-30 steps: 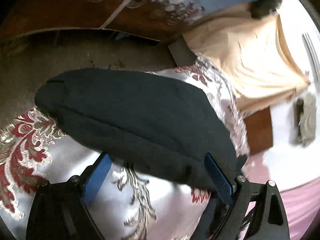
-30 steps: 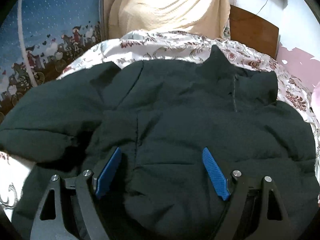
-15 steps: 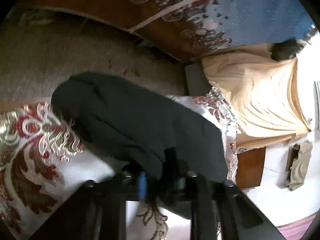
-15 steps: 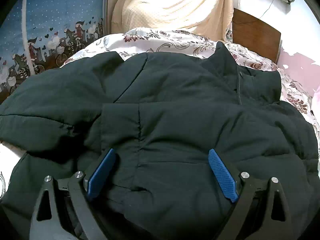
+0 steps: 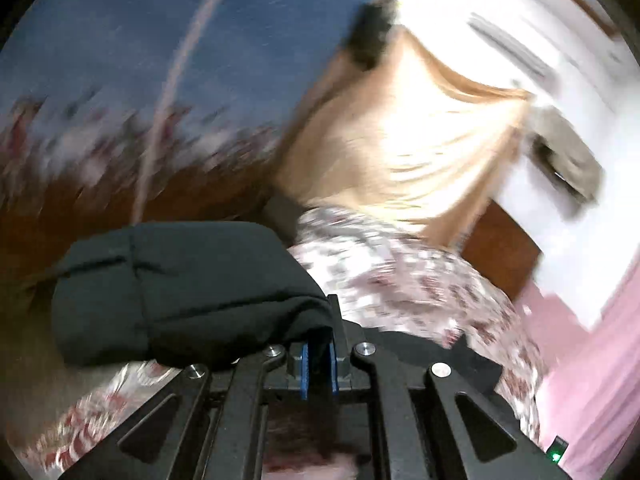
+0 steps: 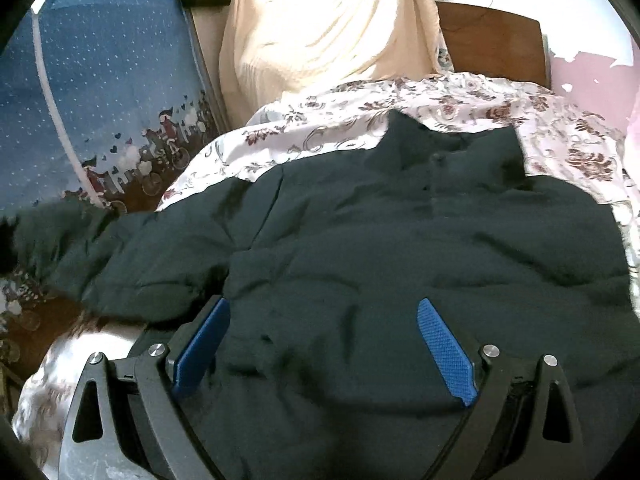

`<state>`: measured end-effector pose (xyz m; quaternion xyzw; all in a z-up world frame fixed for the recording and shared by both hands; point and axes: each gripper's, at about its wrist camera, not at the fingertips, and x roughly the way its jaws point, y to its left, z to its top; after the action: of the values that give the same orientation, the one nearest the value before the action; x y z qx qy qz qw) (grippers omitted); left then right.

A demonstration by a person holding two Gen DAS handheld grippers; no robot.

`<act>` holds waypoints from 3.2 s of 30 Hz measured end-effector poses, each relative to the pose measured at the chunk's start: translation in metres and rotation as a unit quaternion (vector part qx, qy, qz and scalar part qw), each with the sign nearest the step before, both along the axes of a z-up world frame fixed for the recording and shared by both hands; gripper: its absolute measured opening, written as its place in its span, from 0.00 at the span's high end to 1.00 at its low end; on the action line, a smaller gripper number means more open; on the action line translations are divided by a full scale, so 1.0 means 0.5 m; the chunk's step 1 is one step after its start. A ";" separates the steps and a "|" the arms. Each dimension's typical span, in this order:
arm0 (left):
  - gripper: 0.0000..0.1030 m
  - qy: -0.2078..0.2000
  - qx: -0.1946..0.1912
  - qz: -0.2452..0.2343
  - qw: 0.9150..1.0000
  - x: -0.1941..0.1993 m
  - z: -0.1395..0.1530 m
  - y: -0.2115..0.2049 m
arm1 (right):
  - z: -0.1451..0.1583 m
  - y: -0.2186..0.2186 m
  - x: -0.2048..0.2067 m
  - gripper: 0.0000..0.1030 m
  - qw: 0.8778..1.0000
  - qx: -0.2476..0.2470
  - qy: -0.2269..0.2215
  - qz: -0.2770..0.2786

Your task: Fold large clothes

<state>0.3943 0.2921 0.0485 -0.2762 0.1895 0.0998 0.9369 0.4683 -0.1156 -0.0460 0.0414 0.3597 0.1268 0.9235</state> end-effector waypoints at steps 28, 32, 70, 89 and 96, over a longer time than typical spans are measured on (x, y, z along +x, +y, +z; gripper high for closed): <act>0.85 0.124 0.107 -0.448 0.879 0.208 -0.100 -0.795 | -0.027 -0.542 -0.175 0.10 0.979 0.065 -0.001 -0.191; 0.51 0.142 0.071 -0.468 0.869 0.201 -0.161 -0.797 | -0.056 -0.576 -0.182 0.10 0.975 0.095 -0.002 -0.199; 0.11 0.205 0.034 -0.212 0.955 0.117 -0.202 -0.331 | -0.199 -0.496 -0.062 0.93 0.937 0.284 0.141 -0.145; 0.11 0.229 0.136 -0.242 0.933 0.310 -0.236 -0.450 | -0.008 -0.477 0.078 0.54 0.976 -0.097 0.039 -0.190; 0.11 0.236 0.209 -0.269 0.910 0.344 -0.276 -0.544 | 0.018 -0.369 0.121 0.43 0.984 -0.154 0.001 -0.091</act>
<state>0.5660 0.0200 -0.0894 0.0188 0.4466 -0.0562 0.8928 0.5286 -0.2999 -0.0370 -0.0688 0.3705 -0.0151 0.9261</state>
